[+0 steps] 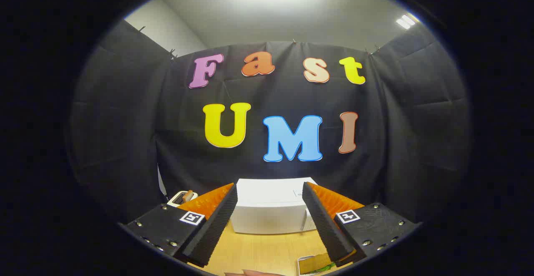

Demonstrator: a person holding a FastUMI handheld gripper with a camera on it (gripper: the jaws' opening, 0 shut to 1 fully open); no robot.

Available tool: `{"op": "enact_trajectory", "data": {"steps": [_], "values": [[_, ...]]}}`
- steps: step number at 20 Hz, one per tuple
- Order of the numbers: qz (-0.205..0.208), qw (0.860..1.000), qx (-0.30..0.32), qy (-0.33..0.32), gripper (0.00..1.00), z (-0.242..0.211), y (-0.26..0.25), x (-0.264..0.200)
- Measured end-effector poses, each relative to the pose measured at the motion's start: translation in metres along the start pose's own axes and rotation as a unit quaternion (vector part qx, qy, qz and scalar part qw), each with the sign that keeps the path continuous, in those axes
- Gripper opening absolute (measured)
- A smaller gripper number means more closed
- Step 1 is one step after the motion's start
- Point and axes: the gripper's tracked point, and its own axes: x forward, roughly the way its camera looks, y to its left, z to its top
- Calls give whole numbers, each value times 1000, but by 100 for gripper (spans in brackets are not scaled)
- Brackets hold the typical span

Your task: Open the microwave, put the food inside, and close the microwave door.

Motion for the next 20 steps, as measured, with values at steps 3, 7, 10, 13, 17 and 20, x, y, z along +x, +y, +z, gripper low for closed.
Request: {"op": "enact_trajectory", "data": {"steps": [3, 7, 10, 13, 17, 20], "values": [[-5, 1000, 6, -28, 99, 8, -1, -5], [8, 999, -9, -30, 99, 5, 7, -7], [18, 999, -14, -26, 99, 3, 8, -6], [17, 999, -17, -32, 99, 3, 6, -4], [38, 999, 5, -37, 98, 2, 7, -1], [35, 996, 40, -65, 98, 6, -4, 6]]}}
